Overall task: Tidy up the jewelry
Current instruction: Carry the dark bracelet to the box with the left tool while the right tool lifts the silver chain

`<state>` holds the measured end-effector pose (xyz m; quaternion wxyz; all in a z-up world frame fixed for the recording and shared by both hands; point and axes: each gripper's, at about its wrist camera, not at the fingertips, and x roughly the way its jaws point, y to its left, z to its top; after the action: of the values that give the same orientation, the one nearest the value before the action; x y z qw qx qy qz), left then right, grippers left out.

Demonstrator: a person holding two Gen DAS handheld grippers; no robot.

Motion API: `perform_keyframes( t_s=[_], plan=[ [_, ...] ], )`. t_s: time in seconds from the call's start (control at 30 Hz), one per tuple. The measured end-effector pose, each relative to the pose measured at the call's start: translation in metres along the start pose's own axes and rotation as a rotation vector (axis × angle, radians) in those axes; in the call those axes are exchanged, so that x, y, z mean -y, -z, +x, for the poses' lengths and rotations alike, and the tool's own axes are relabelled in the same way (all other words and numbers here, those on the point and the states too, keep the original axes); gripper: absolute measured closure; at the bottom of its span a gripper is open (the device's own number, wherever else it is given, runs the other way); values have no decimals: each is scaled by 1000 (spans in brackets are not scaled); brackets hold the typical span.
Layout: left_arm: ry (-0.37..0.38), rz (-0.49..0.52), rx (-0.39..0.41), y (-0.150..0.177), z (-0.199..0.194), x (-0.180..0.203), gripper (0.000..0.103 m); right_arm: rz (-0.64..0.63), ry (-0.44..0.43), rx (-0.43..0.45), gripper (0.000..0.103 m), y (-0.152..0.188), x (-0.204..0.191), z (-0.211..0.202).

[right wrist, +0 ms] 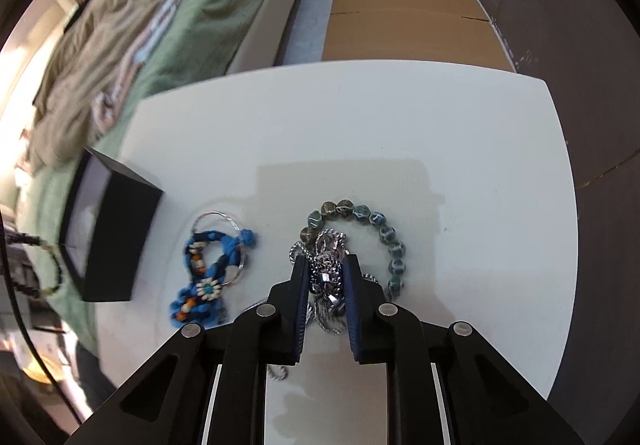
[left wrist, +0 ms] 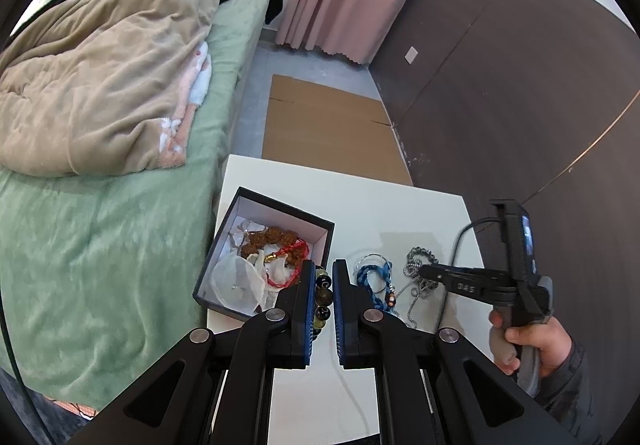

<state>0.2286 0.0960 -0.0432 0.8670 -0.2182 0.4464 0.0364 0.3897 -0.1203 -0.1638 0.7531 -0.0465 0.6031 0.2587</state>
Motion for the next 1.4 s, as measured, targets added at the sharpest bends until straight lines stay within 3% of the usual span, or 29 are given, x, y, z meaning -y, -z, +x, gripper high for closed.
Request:
perform_keyframes(
  t_s=[0.43, 0.93, 1.13, 1.27, 1.4],
  plan=[
    [6, 8, 17, -16, 4, -3, 95, 47, -150, 148, 85, 7, -5, -64],
    [-7, -20, -6, -35, 34, -24, 95, -67, -168, 388, 85, -9, -62, -192],
    [-12, -58, -28, -42, 51, -33, 94, -100, -177, 408, 85, -15, -86, -204],
    [6, -117, -90, -42, 63, -45, 94, -114, -192, 403, 85, -15, -100, -201],
    [-6, -121, -66, -37, 54, -56, 94, -135, -209, 384, 85, -17, -117, -191]
  ],
)
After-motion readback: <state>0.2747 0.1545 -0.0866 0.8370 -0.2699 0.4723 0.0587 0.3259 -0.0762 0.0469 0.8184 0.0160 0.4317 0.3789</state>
